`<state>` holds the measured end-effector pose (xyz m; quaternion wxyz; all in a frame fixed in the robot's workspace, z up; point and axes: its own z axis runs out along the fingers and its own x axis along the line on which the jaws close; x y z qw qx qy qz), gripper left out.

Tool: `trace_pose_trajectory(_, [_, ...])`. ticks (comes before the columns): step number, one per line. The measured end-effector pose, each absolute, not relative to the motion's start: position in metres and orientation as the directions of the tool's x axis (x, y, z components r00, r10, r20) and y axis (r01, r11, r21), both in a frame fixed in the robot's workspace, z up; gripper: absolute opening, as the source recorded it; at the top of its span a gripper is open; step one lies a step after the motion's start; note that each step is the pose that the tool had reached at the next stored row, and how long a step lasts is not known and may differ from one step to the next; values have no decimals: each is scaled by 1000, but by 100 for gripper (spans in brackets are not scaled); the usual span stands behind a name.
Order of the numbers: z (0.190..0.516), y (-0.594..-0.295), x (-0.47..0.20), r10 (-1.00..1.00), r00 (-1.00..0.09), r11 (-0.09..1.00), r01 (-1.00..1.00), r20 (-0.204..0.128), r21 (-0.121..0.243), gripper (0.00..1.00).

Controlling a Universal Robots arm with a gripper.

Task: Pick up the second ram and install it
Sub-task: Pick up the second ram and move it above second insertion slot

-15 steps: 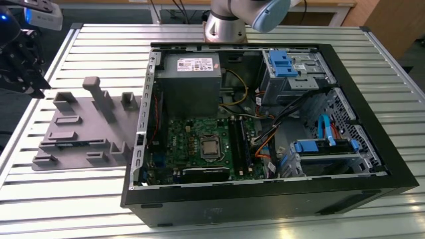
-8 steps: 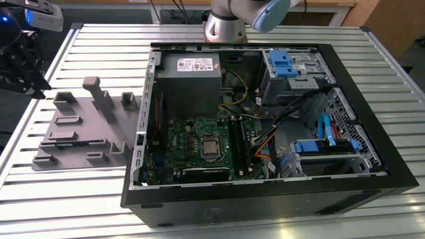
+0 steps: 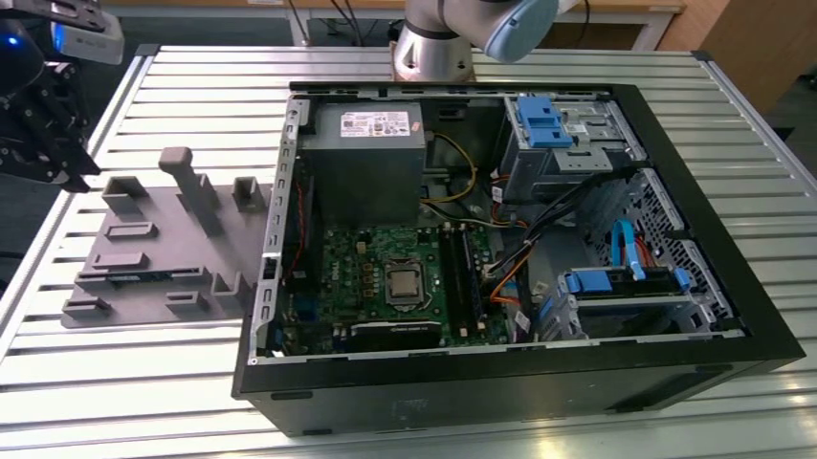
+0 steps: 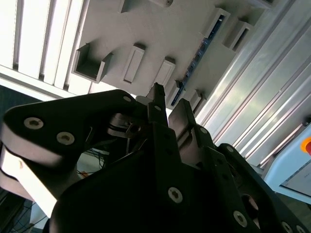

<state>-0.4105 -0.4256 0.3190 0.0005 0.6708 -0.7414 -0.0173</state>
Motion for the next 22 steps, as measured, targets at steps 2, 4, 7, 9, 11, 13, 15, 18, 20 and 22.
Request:
trace_pose_trajectory(2, [318,-426,-411,-995,-100,99,-995,-22,26,31])
trace_pose_trajectory(4, [317,-426,-411,-995,-100,99,-995,-22,26,31])
trace_pose_trajectory(7, [316,-426,-411,-995,-100,99,-995,-22,26,31])
trace_pose_trajectory(9, [315,-426,-411,-995,-100,99,-995,-22,26,31])
trace_pose_trajectory(11, [314,-426,-411,-995,-100,99,-995,-22,26,31])
trace_pose_trajectory(13, [313,-426,-411,-995,-100,99,-995,-22,26,31])
trace_pose_trajectory(15, [312,-426,-411,-995,-100,99,-995,-22,26,31])
trace_pose_trajectory(18, [311,-426,-411,-995,-100,99,-995,-22,26,31])
trace_pose_trajectory(20, [310,-426,-411,-995,-100,99,-995,-22,26,31])
trace_pose_trajectory(22, [310,-426,-411,-995,-100,99,-995,-22,26,31])
